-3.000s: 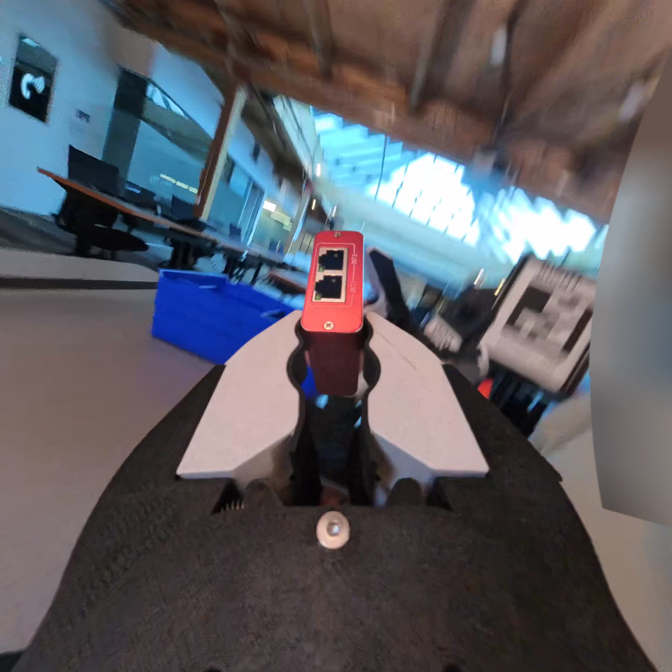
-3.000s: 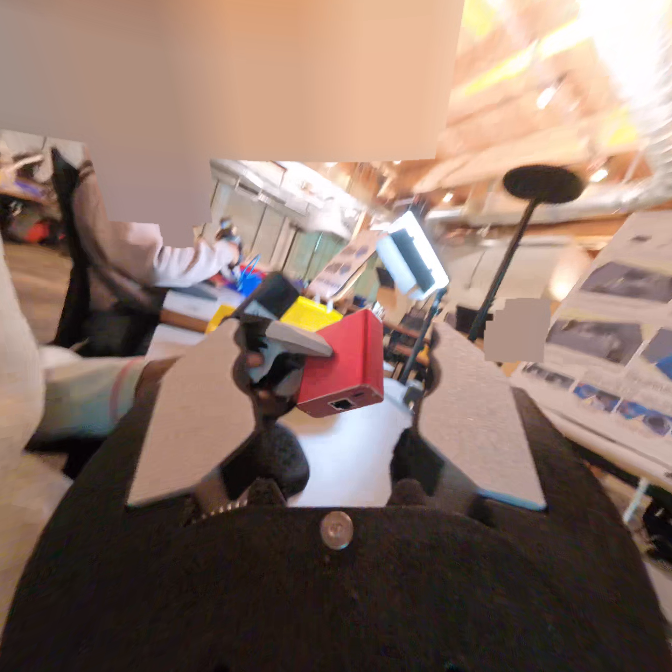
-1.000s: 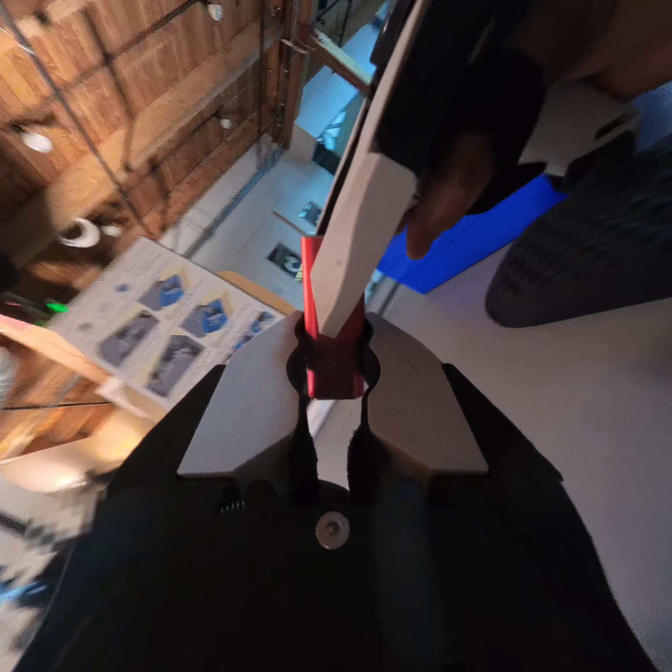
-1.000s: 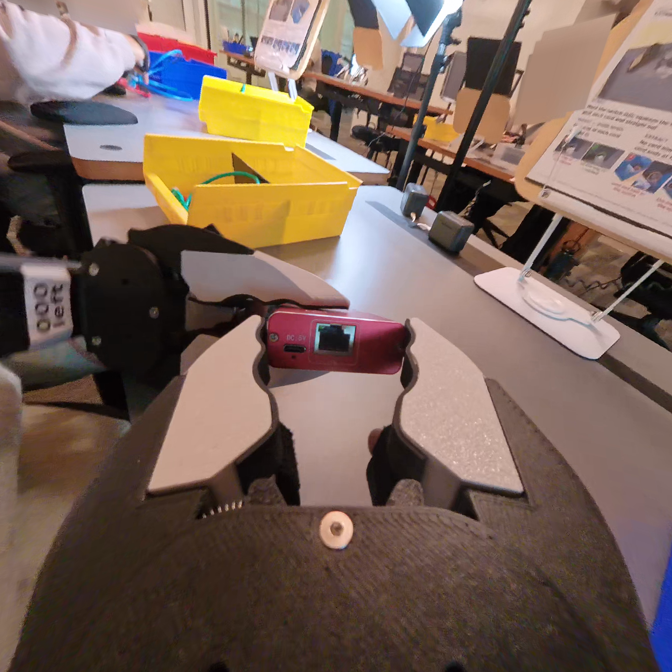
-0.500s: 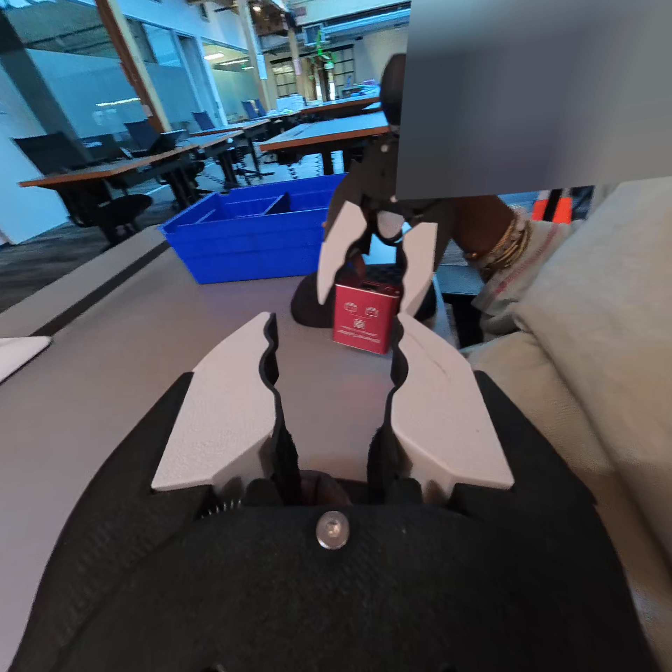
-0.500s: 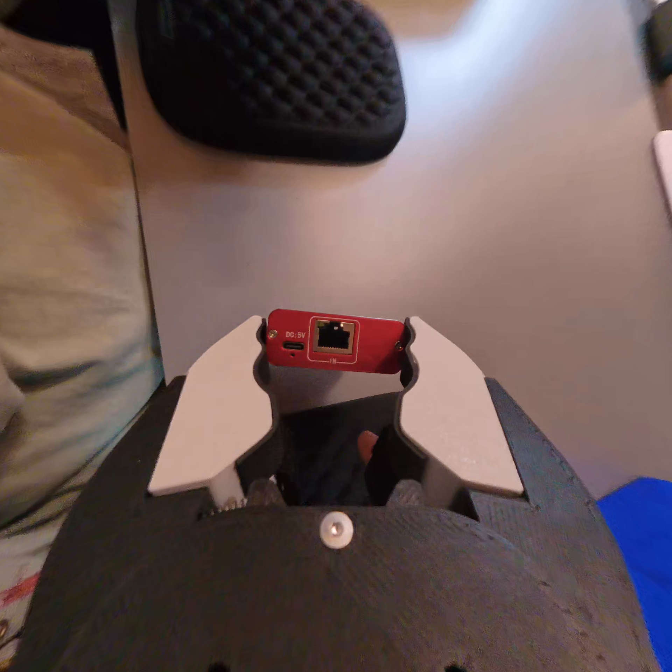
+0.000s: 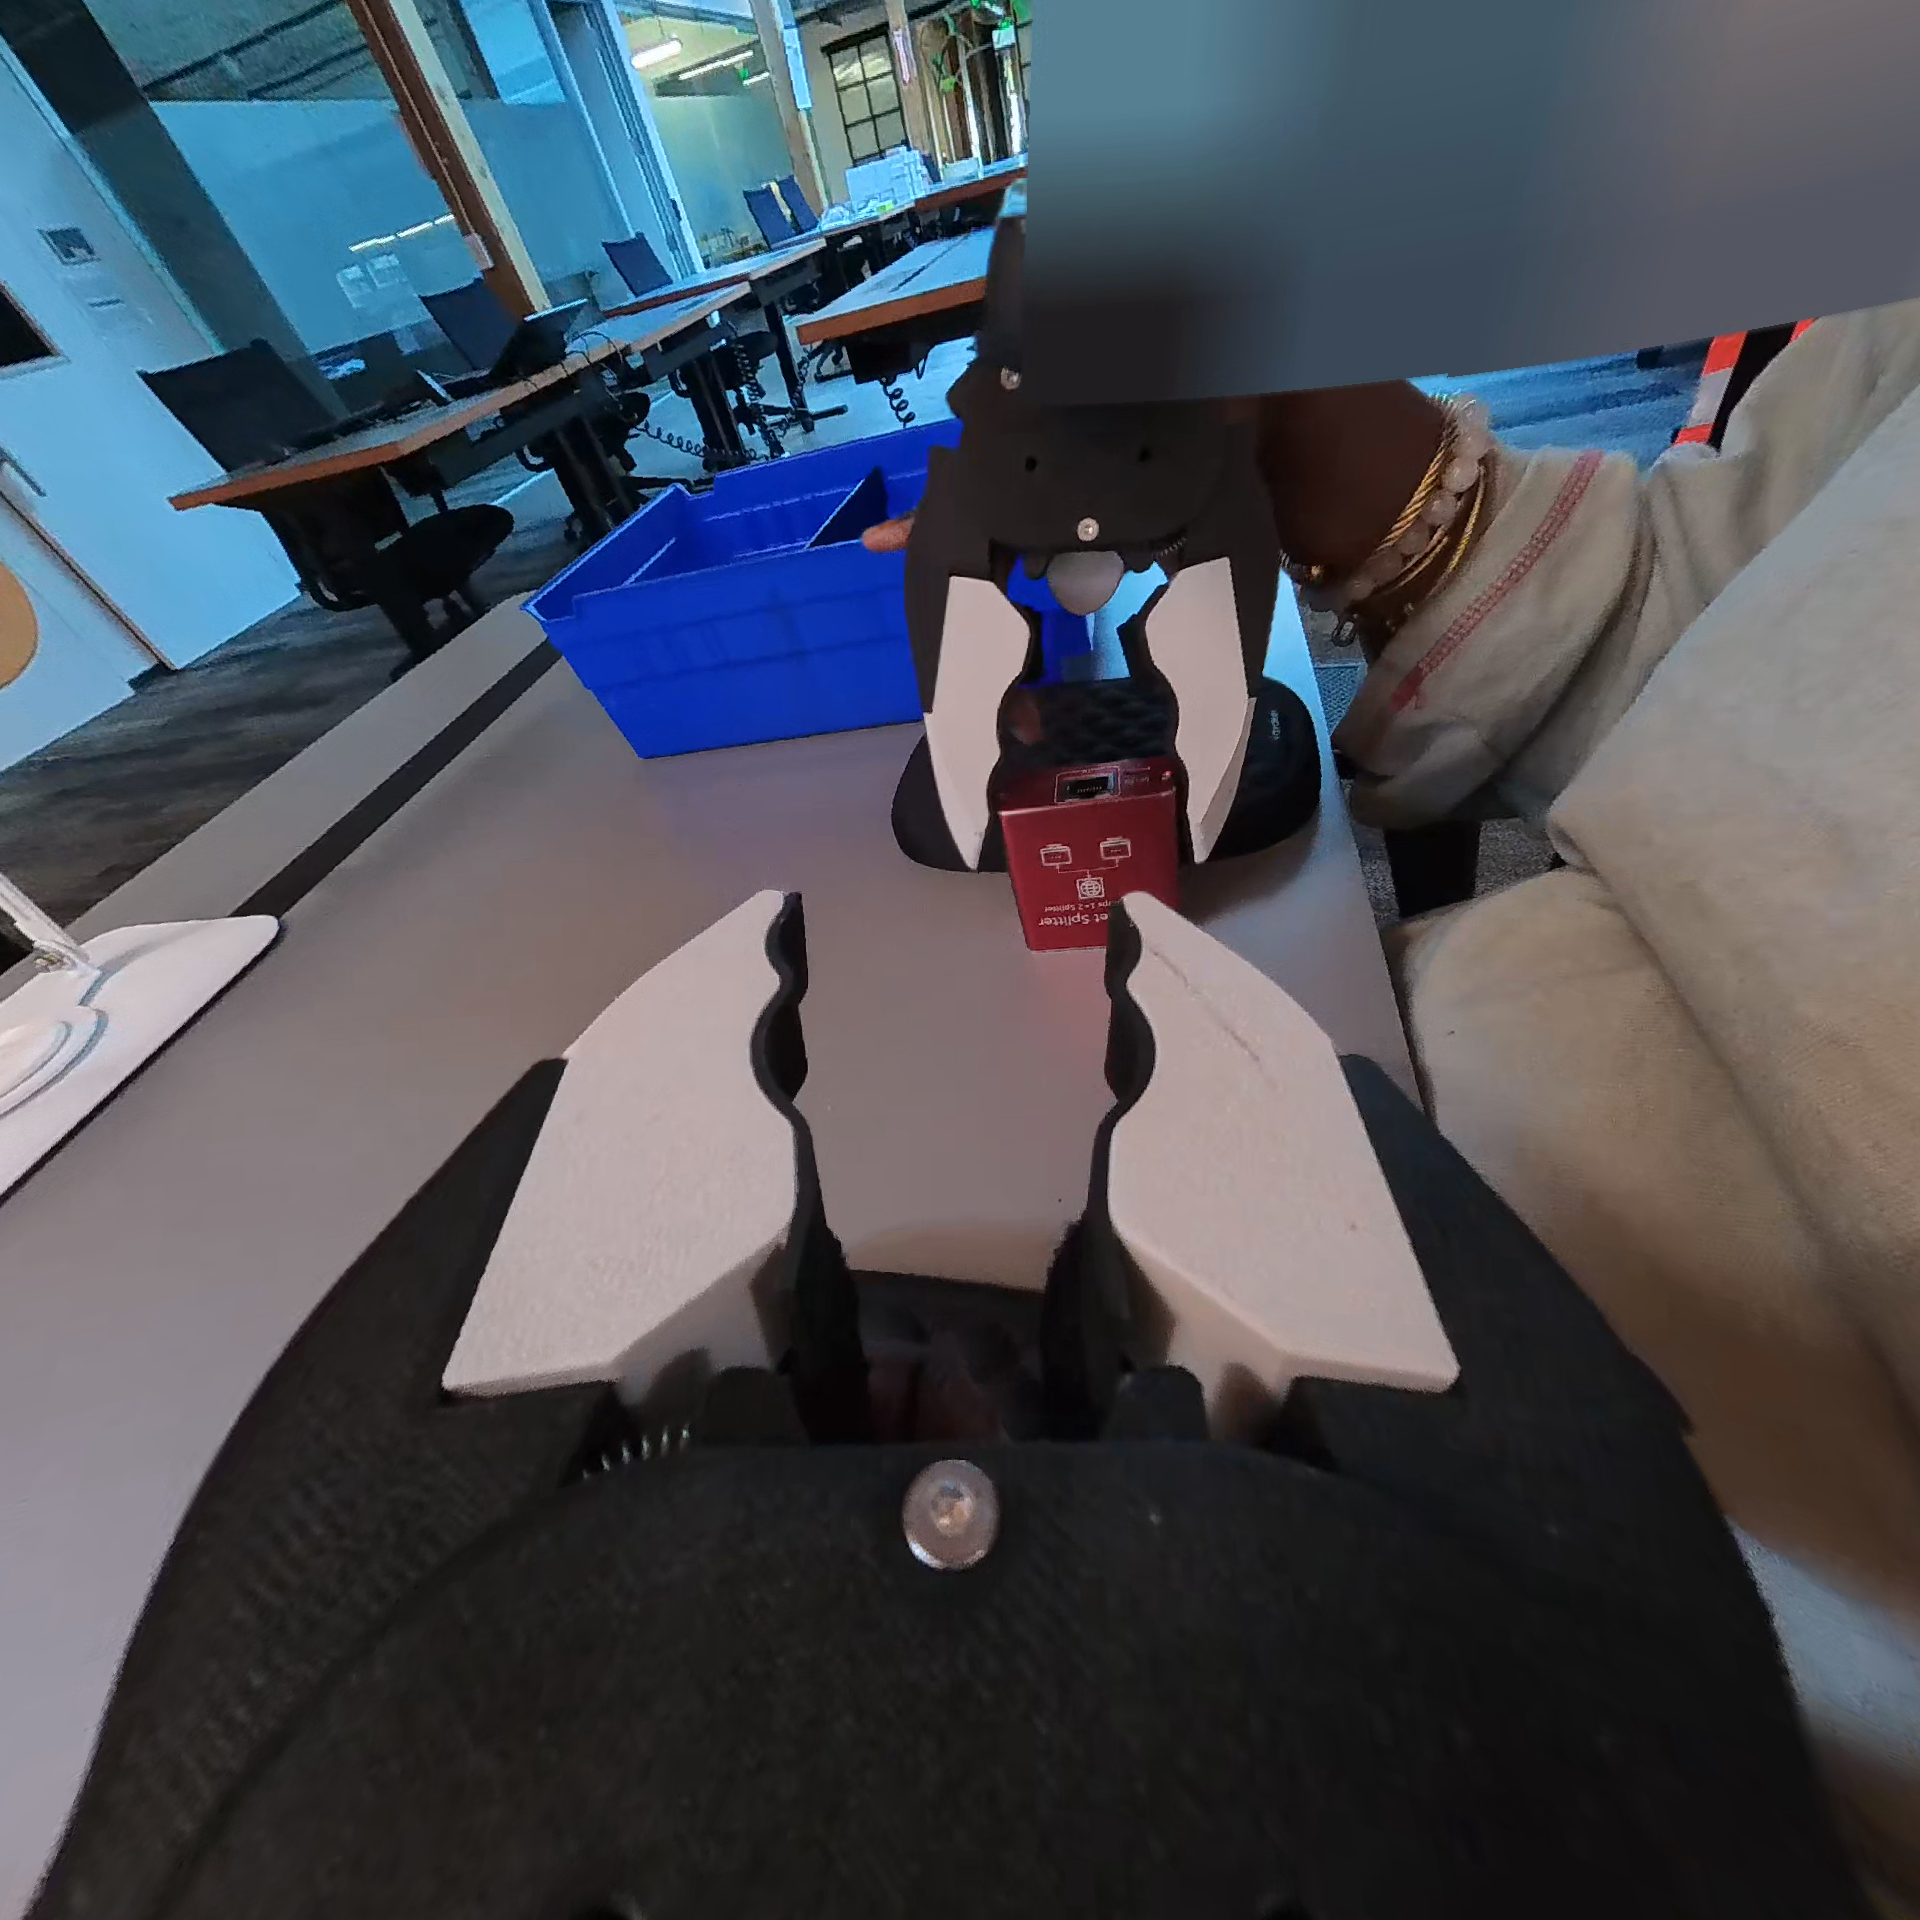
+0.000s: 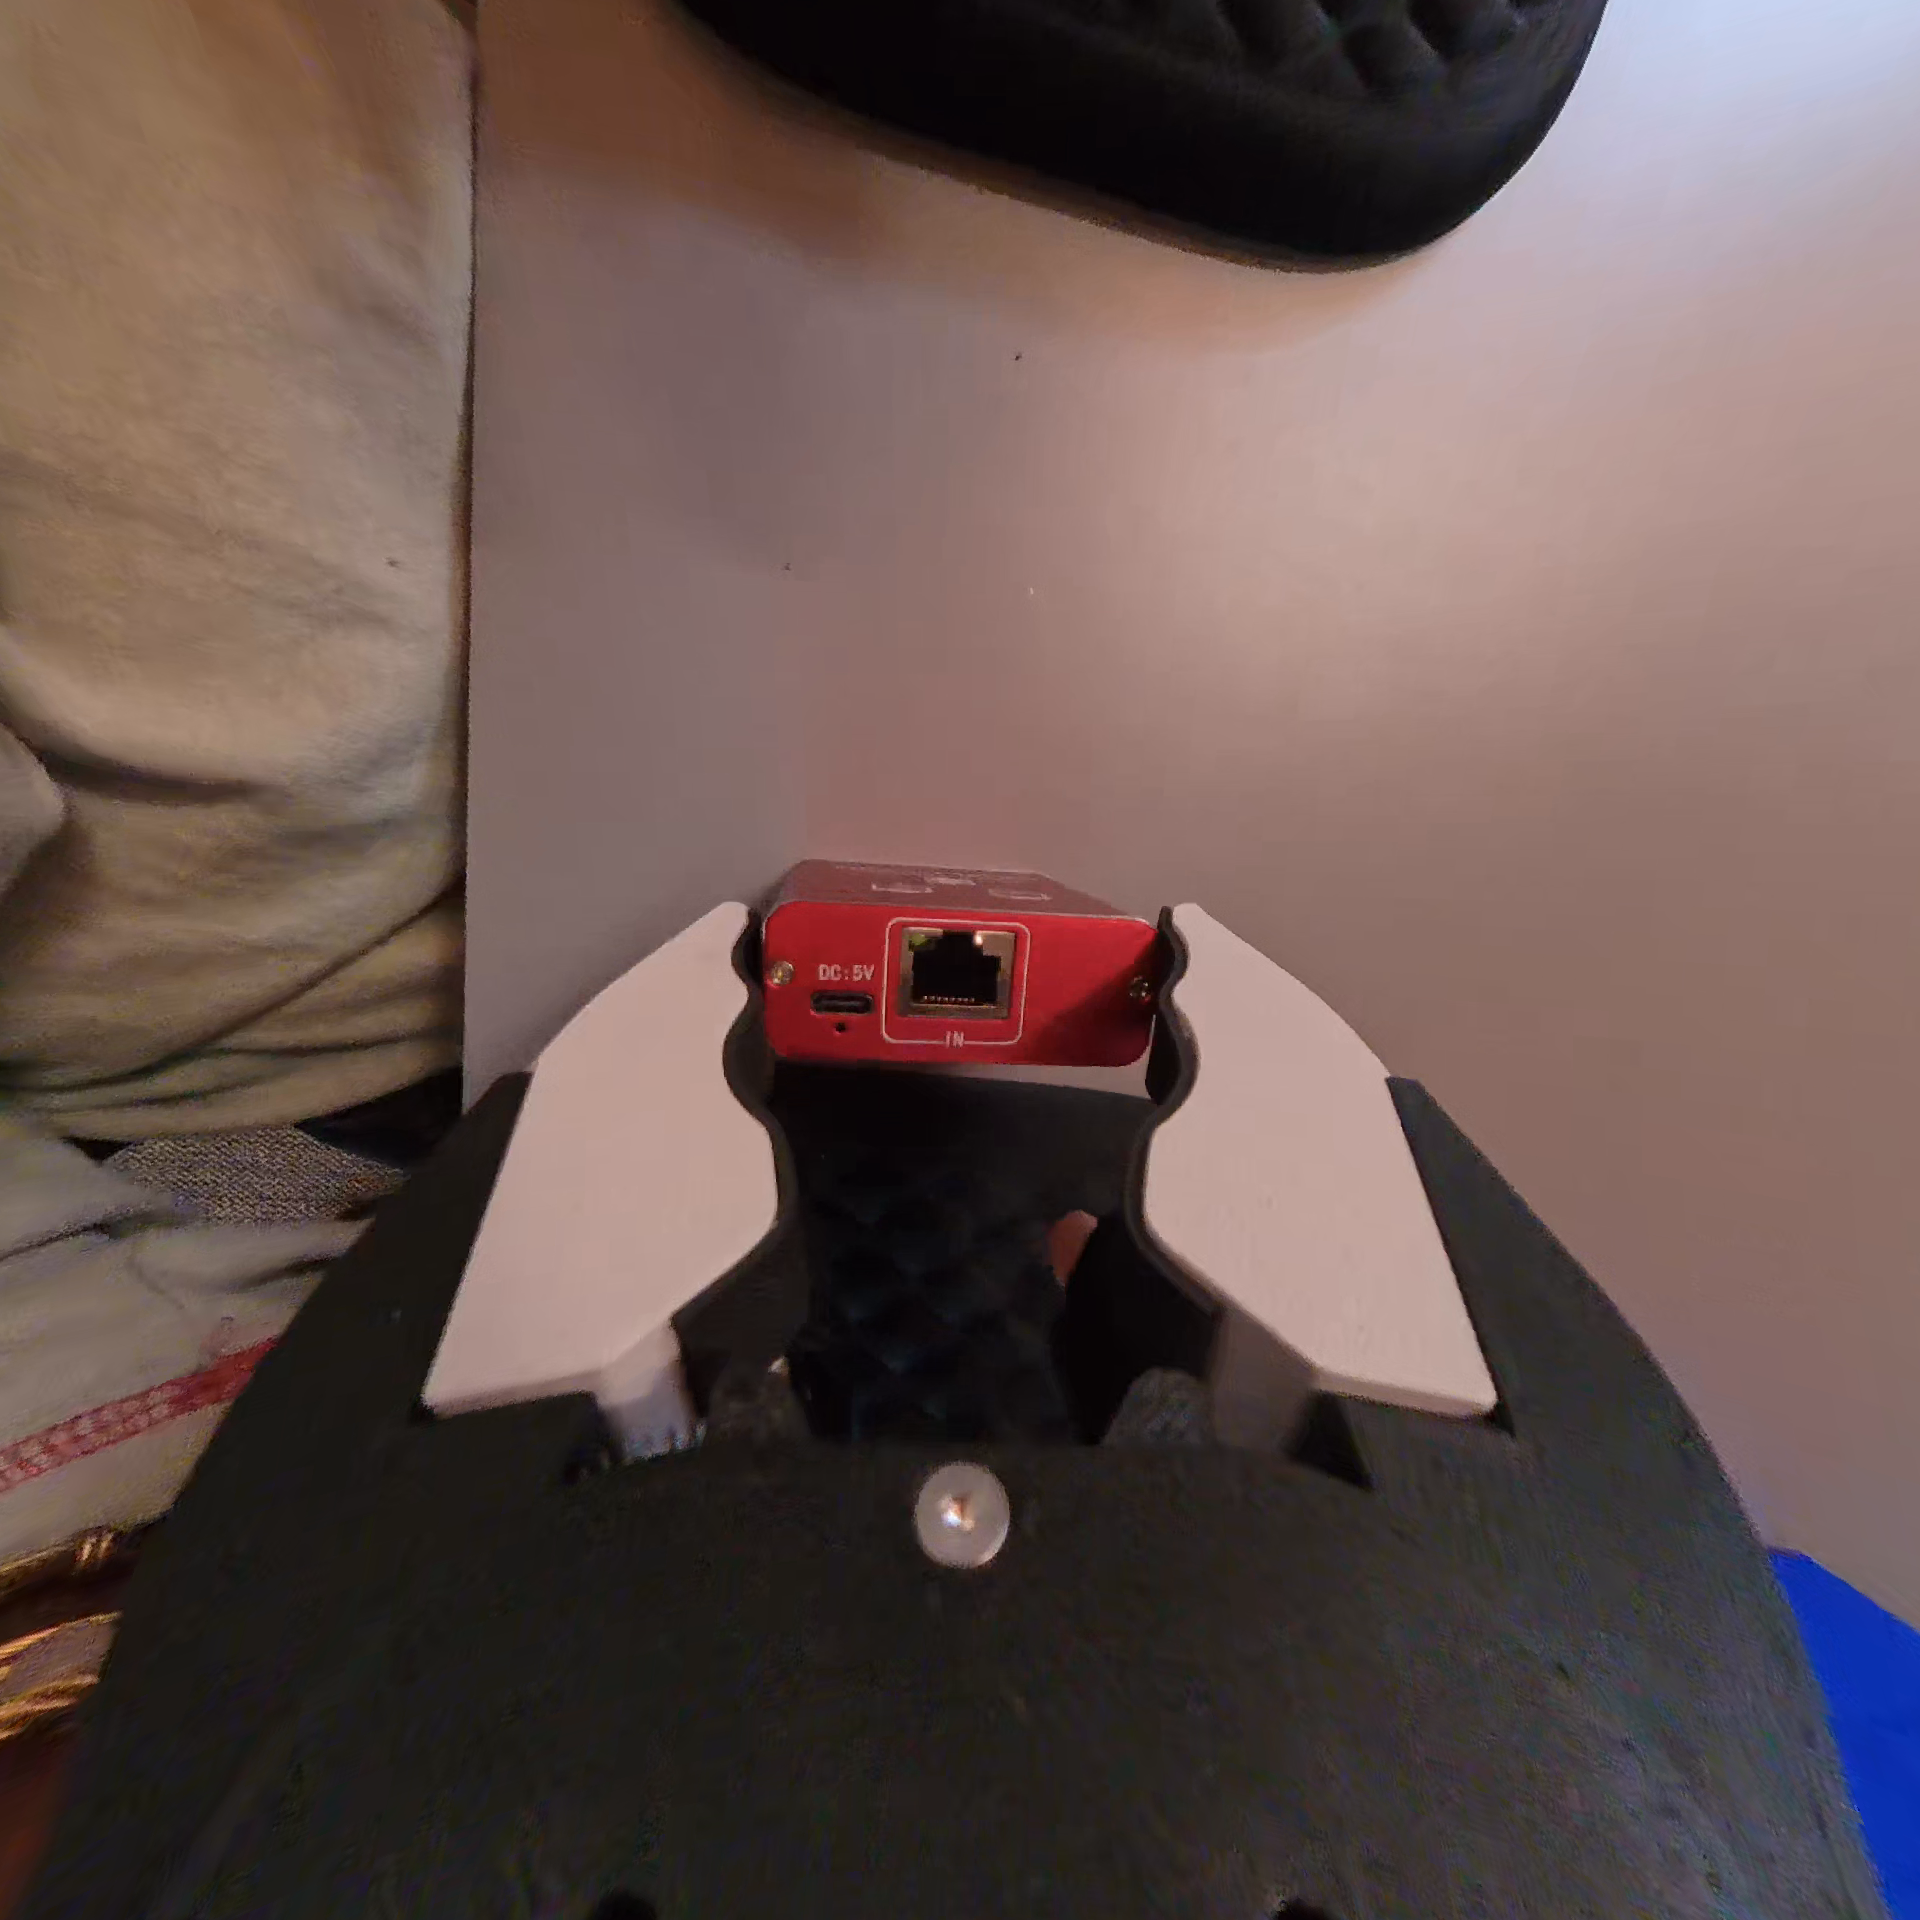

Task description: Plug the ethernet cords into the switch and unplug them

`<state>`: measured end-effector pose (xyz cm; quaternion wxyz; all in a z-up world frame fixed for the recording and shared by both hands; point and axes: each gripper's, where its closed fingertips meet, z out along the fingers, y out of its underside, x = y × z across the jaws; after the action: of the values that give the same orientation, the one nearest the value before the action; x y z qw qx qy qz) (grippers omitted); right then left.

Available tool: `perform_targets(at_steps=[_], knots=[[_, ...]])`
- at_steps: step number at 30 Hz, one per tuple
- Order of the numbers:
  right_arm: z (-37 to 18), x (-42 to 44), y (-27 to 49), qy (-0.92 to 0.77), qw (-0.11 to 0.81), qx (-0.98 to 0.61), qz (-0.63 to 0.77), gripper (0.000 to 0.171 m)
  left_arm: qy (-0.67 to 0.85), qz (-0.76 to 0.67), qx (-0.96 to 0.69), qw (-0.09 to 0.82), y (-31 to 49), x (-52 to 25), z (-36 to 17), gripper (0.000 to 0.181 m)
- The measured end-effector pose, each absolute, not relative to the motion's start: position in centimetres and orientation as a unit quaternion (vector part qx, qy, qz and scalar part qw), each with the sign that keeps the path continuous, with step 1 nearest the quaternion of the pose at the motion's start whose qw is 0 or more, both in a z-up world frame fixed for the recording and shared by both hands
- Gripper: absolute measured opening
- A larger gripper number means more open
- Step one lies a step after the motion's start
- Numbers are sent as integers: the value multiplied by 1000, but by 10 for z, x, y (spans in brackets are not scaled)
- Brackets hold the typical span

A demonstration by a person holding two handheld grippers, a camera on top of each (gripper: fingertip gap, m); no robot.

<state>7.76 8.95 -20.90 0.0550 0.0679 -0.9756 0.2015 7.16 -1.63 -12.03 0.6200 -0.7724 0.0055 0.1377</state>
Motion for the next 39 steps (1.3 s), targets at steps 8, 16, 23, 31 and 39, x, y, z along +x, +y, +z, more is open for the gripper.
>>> perform_targets(at_steps=[8,16,23,31,39], knots=[[-170,68,74,-915,160,15,370,116,8,106,-783,613,-13,82,-121,55],[-92,21,109,-622,296,-150,709,93,-17,157,-776,610,-34,82,-87,56],[-92,18,116,-585,299,-157,737,82,-336,436,-690,470,-226,7,-58,42],[-95,15,116,-588,298,-162,734,78,-508,351,-750,239,-326,-6,-176,42],[-94,14,119,-580,298,-172,739,73,-515,307,-766,230,-314,-15,-204,8]])
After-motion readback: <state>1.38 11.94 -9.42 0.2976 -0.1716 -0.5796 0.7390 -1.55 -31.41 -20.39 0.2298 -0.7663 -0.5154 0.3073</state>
